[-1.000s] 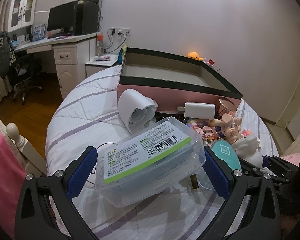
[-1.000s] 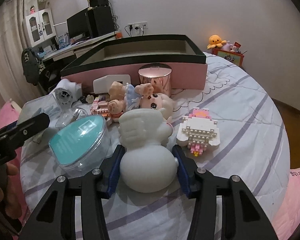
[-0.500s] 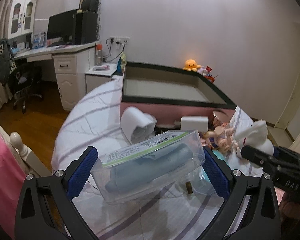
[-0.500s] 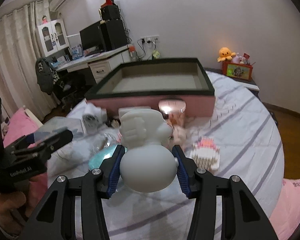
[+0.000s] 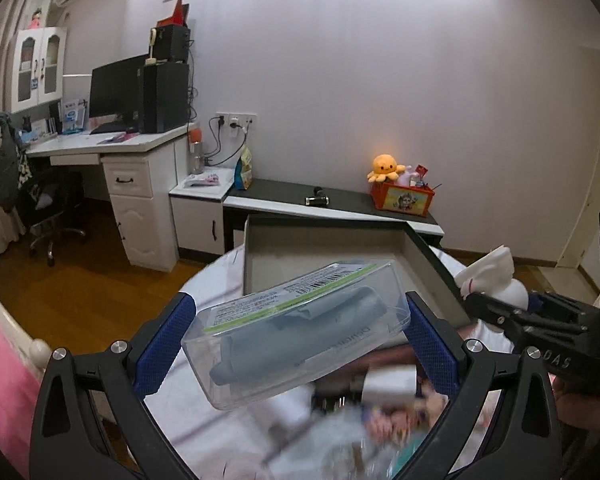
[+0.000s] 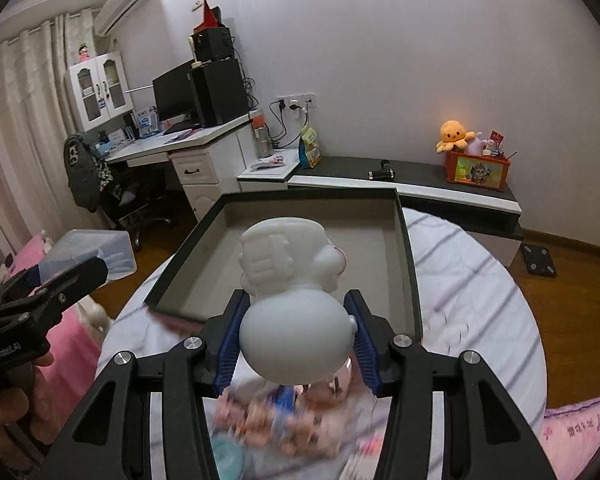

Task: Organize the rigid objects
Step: 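Lower the clear box and snowman into the pink box while opening both tools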

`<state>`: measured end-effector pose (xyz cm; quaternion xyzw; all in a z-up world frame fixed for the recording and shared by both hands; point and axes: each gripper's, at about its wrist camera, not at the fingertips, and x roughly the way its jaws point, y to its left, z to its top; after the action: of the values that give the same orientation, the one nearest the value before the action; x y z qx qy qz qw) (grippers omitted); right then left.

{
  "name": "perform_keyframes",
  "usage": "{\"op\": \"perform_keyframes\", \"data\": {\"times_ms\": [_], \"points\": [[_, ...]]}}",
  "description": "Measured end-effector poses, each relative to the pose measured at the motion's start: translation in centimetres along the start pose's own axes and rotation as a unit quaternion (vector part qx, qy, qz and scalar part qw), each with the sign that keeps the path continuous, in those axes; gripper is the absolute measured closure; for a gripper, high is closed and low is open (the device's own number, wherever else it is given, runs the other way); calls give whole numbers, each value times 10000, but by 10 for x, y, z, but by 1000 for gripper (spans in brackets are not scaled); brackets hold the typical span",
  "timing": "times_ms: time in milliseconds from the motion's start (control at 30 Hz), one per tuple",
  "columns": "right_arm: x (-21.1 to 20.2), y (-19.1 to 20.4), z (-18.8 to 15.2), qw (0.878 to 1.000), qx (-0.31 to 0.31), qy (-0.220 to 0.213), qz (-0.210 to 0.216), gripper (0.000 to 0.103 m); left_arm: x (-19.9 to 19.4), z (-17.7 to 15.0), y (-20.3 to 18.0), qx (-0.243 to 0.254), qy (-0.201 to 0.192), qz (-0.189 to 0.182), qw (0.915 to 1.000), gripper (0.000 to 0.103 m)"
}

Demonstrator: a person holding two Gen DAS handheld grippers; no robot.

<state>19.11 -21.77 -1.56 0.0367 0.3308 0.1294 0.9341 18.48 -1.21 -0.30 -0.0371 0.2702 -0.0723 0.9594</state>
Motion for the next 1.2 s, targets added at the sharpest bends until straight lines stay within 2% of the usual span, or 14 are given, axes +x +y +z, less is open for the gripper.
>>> {"op": "perform_keyframes", "data": {"times_ms": [200, 467, 500, 567, 633, 733, 1067, 1200], "points": [[48, -17, 23, 9994, 141, 306, -81, 53, 63, 18, -10, 67, 368, -61, 9993, 1], [97, -34, 19, 9959, 274, 856, -116, 51, 127, 10, -14, -19, 985, 24, 9951, 1], [99, -36, 20, 9957, 265, 878, -117, 48, 131, 9, -14, -27, 1039, 44, 9946, 1], [100, -38, 20, 9958, 290, 860, -94, 16, 134, 7, -14, -40, 1097, 85, 9939, 1], [96, -41, 20, 9964, 311, 773, -123, 15, 129, 6, -13, -50, 1066, 171, 9941, 1], [89, -44, 19, 9968, 293, 720, -174, 0, 111, 4, -11, -111, 970, 296, 9948, 0], [25, -45, 16, 9991, 408, 62, -78, 0, 25, 4, -7, -82, 306, 620, 9976, 0], [-6, -38, 9, 9987, 466, -129, -131, 0, -2, -5, -8, -39, 195, 499, 9986, 0]]}}
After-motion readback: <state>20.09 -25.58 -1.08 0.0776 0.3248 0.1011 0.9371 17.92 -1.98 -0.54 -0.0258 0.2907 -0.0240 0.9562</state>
